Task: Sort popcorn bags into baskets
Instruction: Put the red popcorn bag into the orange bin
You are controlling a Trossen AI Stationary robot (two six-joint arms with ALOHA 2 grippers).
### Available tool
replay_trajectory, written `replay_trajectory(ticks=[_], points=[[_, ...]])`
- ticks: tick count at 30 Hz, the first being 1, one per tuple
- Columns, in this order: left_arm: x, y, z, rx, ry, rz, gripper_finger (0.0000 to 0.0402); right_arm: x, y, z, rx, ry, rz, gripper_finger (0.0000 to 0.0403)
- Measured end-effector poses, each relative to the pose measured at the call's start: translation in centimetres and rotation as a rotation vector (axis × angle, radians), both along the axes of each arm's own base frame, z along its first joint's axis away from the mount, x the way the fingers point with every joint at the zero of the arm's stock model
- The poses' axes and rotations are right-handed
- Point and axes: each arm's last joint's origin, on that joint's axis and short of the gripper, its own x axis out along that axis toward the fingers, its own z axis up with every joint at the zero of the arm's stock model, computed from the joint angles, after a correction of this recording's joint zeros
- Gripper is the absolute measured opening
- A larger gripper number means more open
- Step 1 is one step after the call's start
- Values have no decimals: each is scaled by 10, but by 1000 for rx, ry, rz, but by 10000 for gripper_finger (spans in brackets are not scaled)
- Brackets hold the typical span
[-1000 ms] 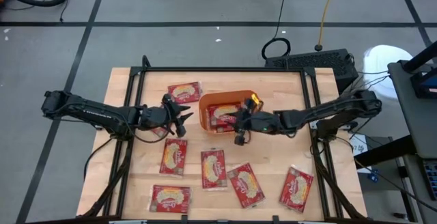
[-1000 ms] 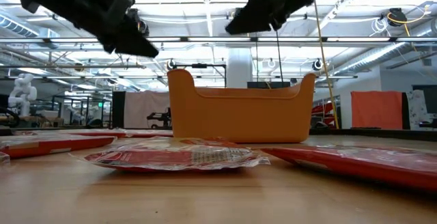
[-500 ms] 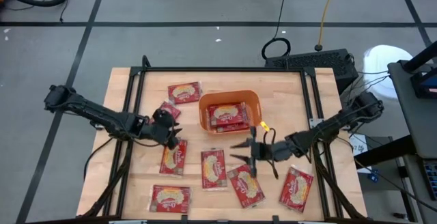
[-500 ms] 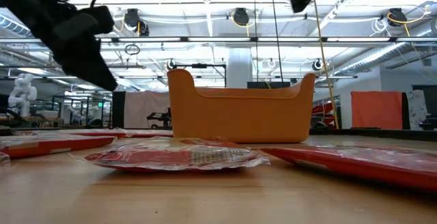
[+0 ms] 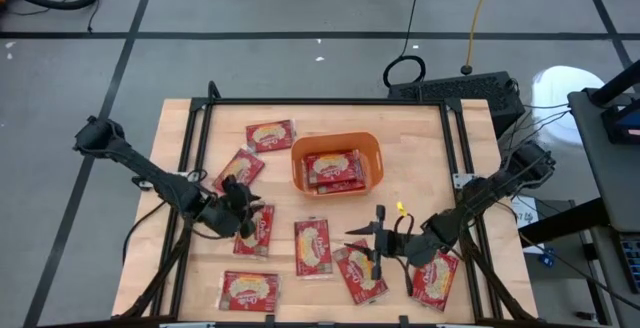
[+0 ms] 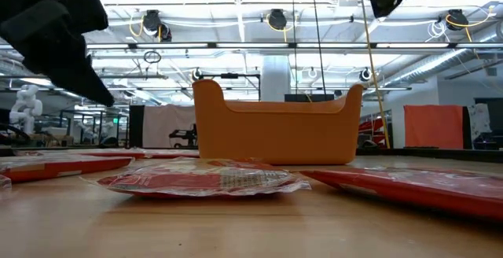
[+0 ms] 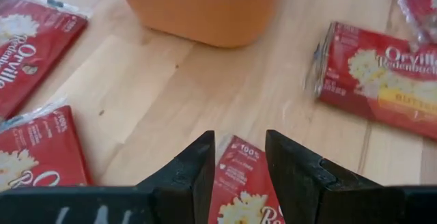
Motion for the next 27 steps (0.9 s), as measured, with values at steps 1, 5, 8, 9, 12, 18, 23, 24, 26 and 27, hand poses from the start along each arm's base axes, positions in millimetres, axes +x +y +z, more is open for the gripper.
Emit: replay_trajectory(ticks=[1,5,8,9,12,18,23,24,26,27], points=[[-1,0,-3,9,23,2,134,0,2,-2,20,-5,-4,118],[-4,3,-12,45,111,36,134,2,9,-6,52,-49,-6,118],[-9,5,-16,56,173,54,134,5,11,-8,46,-69,1,118],[-12,7,-17,61,193,67,134,5,11,-9,50,-74,1,118],[-21,12,-19,71,262,136,134,7,13,-12,62,-90,-1,118],[-31,15,-21,45,382,146,134,9,14,-15,63,-106,1,118],[-30,1,-21,57,375,-28,134,11,12,-13,61,-121,-5,118],[-32,-1,-21,70,385,-55,134,11,12,-13,64,-122,-6,118],[-37,-3,-22,86,423,-92,134,11,13,-13,74,-120,-2,118],[-40,-3,-22,90,446,-105,134,10,15,-14,83,-120,3,118]])
